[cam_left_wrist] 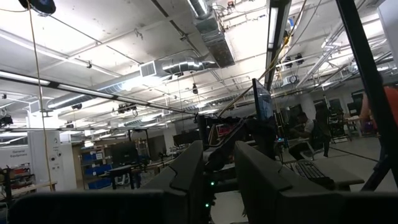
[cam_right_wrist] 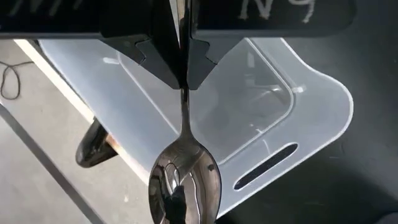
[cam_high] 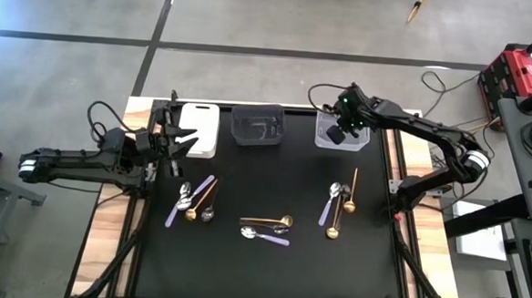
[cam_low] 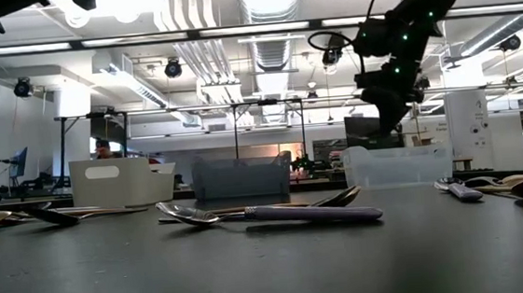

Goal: Sort silverware by color (type)
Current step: Put the black spoon into the transparent bin

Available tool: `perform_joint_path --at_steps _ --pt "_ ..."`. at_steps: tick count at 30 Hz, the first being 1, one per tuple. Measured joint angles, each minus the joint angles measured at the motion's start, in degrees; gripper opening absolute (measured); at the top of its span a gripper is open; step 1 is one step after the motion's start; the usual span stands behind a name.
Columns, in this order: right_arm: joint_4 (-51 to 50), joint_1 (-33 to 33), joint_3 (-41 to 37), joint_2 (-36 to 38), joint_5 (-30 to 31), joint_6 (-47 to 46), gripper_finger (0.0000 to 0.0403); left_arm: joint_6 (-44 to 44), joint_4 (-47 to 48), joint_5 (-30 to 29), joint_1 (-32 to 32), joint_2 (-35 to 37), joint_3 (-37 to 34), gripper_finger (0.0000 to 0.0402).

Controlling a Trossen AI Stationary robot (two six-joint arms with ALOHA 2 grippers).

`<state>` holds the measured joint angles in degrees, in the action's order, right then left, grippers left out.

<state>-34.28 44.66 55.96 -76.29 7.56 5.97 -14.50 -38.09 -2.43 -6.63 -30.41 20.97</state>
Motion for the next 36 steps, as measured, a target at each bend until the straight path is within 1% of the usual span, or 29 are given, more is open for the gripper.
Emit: perform_joint_path --at_steps 5,8,10,17,22,36 --pt "0.79 -0.05 -1.99 0.00 0.20 6.83 0.0009 0.00 0.00 0.00 0.00 0.00 0.00 0.0075" --pt "0.64 0.00 -3.06 0.00 2.92 10.23 0.0009 0.00 0.00 0.00 0.00 0.02 0.00 0.0075" --pt "0.76 0.00 -3.27 0.00 3.46 11.31 0.0009 0.00 0.00 0.00 0.02 0.00 0.00 0.0075" --pt "1.51 0.00 -3.47 -0.37 2.92 11.61 0.0009 0.00 -0.02 0.00 0.07 0.00 0.00 0.0075" --pt "3.89 0.00 -4.16 -1.67 2.50 13.07 0.0009 0.00 -0.02 0.00 0.07 0.00 0.00 0.0075" --pt "5.51 0.00 -4.69 -6.09 2.50 15.01 0.0009 0.00 -0.04 0.00 0.04 0.00 0.00 0.0075"
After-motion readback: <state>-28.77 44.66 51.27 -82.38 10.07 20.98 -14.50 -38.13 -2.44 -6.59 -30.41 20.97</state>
